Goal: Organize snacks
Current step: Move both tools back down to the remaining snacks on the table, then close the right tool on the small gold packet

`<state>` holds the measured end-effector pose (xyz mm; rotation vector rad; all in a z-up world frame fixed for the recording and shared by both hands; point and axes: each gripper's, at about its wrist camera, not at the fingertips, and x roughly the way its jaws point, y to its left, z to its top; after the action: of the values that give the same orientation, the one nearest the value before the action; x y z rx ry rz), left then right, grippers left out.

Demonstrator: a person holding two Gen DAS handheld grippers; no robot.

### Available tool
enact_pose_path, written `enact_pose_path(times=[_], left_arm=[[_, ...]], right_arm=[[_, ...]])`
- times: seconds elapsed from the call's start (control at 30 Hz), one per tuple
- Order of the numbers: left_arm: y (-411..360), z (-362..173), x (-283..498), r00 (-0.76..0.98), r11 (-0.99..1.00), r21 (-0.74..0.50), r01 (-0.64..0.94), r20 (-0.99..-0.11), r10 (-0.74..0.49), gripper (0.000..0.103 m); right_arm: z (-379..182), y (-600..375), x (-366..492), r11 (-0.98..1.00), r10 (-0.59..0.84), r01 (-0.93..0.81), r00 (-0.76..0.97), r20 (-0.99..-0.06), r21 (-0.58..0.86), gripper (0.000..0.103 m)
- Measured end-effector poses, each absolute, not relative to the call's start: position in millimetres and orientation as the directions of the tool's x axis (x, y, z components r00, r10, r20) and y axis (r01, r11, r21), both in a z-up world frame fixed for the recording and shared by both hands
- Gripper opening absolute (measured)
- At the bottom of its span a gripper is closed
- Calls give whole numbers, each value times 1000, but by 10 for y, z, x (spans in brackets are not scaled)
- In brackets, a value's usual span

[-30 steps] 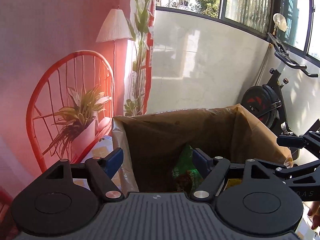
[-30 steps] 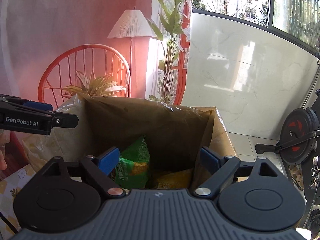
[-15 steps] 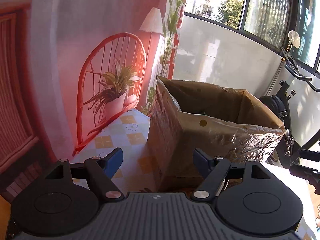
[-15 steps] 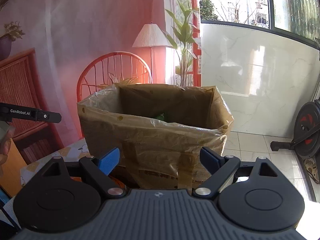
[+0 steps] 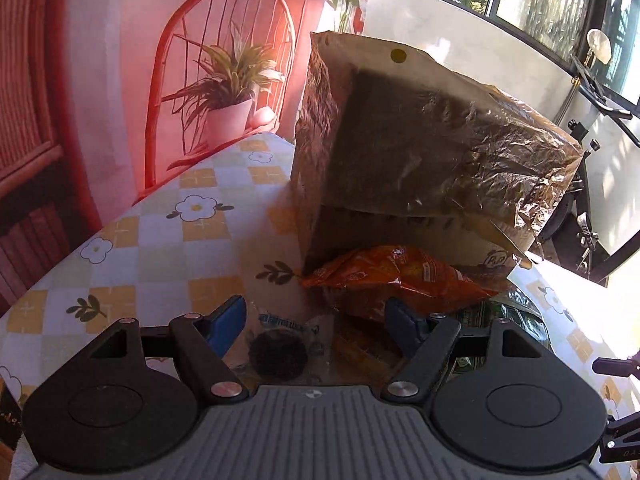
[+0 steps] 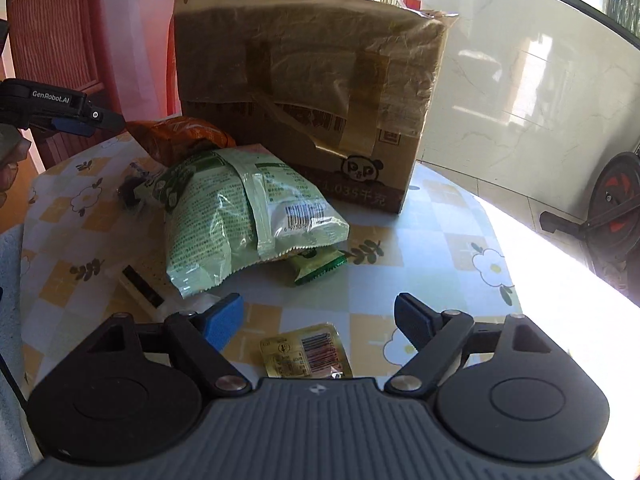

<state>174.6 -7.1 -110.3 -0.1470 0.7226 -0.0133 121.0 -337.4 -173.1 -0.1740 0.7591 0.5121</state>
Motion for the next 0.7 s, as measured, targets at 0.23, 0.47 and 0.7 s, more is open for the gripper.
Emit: enact_pose_path(times=[0.23,0.47,0.7], left_arm=[[-112,-1233,1746,729,993,-115,-6,-680,-74,78],[-94,-1268,1752,722,993,-121,-9,-688,-77,78],[-99,-1350,1770,707,993,-120,-4,-703,-82,78]], right_arm=[[-2006,-3432,1154,863,371,-502,569,-734,47,84],[-2163,-3449,1237,863,374,-500,528,-762,77,84],[-2128,-3427,1176,864,391,-495,546,-741,91,61]])
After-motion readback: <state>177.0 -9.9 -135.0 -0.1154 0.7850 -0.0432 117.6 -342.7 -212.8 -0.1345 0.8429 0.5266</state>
